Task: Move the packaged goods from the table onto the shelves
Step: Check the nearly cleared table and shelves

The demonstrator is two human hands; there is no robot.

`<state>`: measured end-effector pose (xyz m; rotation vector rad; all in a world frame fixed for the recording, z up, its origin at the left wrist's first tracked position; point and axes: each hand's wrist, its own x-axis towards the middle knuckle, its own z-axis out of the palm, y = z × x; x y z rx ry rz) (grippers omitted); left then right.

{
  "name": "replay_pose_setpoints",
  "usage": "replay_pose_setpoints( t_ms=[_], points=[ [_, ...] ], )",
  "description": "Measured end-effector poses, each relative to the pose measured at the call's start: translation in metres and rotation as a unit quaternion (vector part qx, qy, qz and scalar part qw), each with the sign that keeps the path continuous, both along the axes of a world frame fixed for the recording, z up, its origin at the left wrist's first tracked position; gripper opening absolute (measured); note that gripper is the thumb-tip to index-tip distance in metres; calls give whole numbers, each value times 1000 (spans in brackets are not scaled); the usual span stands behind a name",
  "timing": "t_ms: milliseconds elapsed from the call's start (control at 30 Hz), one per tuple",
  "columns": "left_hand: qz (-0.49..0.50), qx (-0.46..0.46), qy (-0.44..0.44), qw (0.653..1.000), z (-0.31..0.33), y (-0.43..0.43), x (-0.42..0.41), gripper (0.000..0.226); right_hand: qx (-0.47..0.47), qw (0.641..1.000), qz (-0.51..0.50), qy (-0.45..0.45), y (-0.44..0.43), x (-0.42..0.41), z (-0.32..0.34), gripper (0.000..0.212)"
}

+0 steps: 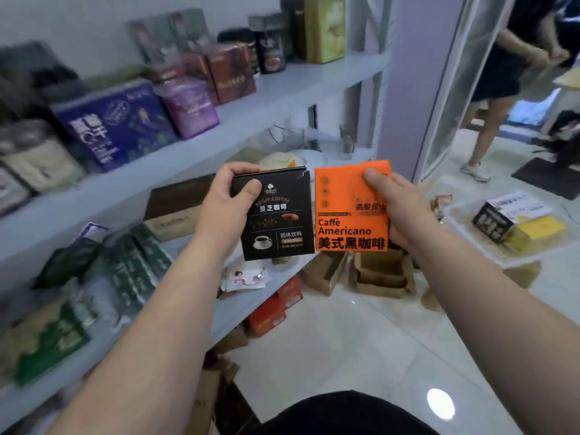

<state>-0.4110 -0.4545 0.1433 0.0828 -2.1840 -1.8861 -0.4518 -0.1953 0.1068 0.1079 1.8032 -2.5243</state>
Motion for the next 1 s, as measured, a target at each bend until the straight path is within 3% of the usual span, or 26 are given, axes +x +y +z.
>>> replay_pose_setpoints(
  t_ms=[200, 400, 467, 833, 1000],
  points=[
    [78, -4, 35, 996, 18, -62, -3, 25, 22, 994, 95, 44, -77, -49, 25, 10],
    [123, -2, 47, 991, 34, -77, -22, 24, 48, 986, 140, 72, -111, -99, 44, 34],
    [132, 0, 53, 990, 39, -76, -35, 24, 54, 984, 147, 87, -113, -120, 46, 30],
    [218, -56, 87, 971, 77, -45, -160, 29, 70, 969, 164, 172, -107, -288, 76, 11],
    [247, -87, 110, 959, 109, -35, -219, 25, 40, 958, 192, 207, -105, -359, 100, 29]
  ],
)
